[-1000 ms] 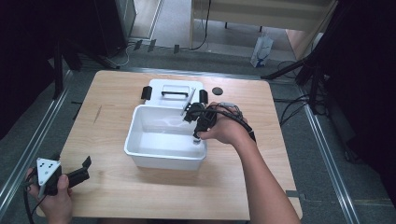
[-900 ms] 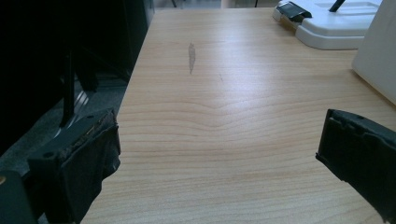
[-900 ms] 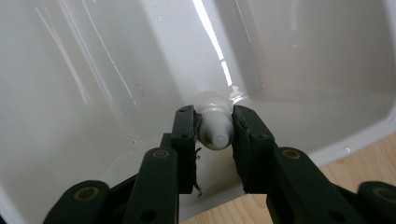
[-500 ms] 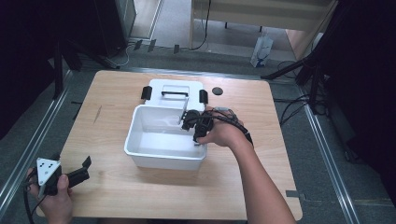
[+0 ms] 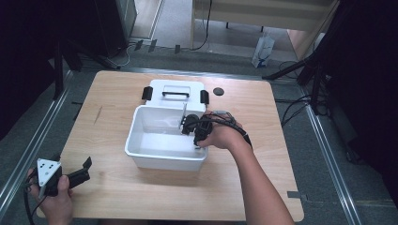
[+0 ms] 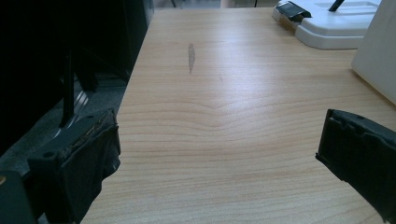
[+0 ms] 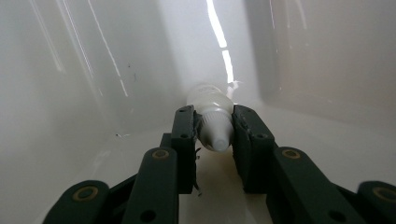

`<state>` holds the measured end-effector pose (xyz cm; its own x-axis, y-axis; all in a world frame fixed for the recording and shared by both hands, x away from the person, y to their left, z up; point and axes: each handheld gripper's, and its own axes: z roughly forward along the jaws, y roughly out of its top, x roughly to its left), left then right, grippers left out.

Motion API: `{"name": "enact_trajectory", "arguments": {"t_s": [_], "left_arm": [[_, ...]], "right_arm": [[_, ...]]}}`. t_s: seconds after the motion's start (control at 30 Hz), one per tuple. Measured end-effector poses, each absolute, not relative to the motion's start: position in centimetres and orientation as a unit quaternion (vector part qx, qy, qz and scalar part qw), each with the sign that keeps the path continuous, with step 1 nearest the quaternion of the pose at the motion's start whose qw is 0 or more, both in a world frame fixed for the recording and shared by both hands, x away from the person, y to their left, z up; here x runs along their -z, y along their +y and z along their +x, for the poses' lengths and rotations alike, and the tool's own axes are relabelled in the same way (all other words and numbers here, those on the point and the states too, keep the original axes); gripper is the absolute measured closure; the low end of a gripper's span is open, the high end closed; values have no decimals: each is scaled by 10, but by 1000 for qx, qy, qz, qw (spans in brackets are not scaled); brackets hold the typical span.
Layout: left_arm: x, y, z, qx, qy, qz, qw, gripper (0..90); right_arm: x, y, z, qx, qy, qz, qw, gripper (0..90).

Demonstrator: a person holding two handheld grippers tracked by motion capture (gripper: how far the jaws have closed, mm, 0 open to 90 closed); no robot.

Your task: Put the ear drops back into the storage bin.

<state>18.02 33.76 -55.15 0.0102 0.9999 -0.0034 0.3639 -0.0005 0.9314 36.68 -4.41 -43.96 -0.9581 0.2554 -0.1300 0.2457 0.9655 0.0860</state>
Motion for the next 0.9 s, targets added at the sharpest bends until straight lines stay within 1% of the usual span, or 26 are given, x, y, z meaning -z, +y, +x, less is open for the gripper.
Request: {"name": "enact_trajectory", "arguments": {"t_s": [0.27,0.43,0.57,0.67,0.8,0.9], "left_arm": [[552,338,180,-396,582,586,402,0],[552,337,180,-395,582,586,402,0],[551,338,180,-395,583,586,402,0],[552,338,180,-395,582,586,402,0],[552,338,180,-395,583,586,402,0],[551,338,180,-395,582,586,402,0]], "right_arm": [[440,-44,367,-34,989,125,71,714],[439,-44,366,-39,989,128,65,671],[436,-46,367,-56,987,137,58,604],[433,-48,367,-70,986,144,42,547],[426,-47,365,-68,984,161,40,510],[419,-45,363,-64,982,170,48,409]]}}
